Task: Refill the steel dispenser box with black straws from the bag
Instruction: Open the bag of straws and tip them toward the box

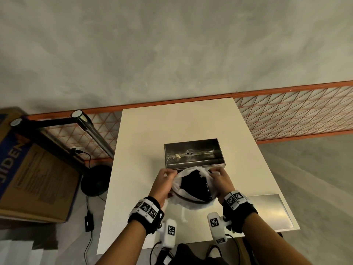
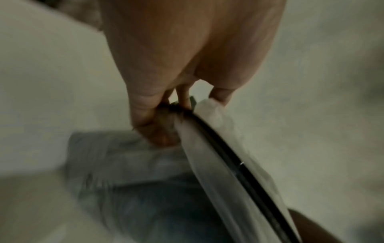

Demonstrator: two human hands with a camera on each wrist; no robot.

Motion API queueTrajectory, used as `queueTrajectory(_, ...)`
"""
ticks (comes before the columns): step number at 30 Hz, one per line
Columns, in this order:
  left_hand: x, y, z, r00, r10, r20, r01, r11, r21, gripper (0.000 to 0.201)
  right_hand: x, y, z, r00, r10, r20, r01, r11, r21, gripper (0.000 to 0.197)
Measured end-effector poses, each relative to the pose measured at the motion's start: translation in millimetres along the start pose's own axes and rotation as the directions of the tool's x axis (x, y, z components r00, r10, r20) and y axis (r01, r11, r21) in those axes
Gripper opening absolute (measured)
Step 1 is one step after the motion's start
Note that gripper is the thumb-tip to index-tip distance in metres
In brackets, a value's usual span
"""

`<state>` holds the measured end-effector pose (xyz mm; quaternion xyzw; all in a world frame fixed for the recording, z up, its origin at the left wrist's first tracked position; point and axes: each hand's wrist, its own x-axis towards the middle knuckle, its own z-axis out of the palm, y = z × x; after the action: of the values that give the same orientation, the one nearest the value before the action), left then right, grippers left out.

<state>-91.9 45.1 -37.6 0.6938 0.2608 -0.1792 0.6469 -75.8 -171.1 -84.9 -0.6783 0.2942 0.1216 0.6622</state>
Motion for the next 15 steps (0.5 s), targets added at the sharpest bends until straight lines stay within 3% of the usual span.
queueTrajectory(2,-1,3,-3,0.993,0.118,0.009,-0.117,0.967,0.227,0.034,-17,-15,1,0.999,-0.031,0.009,0.031,0.998,0.048,0.018)
queueTrajectory(4,-1,5,-6,0.974,0.225,0.034,-0.213,0.85,0.482,0.048,-25,-25,3,0.998,-0.069,0.014,0.068,0.993,0.093,0.021)
queueTrajectory(7,-8,7,-2,0.969,0.245,0.037,-0.211,0.737,0.642,0.06,-33,-33,7,0.989,-0.146,0.005,0.144,0.98,0.138,0.026)
queueTrajectory(12,-24,12,-2,0.999,-0.05,-0.019,0.052,0.815,0.577,0.065,-39,-34,9,0.979,-0.193,0.069,0.188,0.979,0.076,0.035)
queueTrajectory(15,-32,13,-2,0.983,-0.179,0.037,0.147,0.896,0.42,0.062,-41,-30,7,0.953,-0.21,0.216,0.232,0.969,-0.081,0.042)
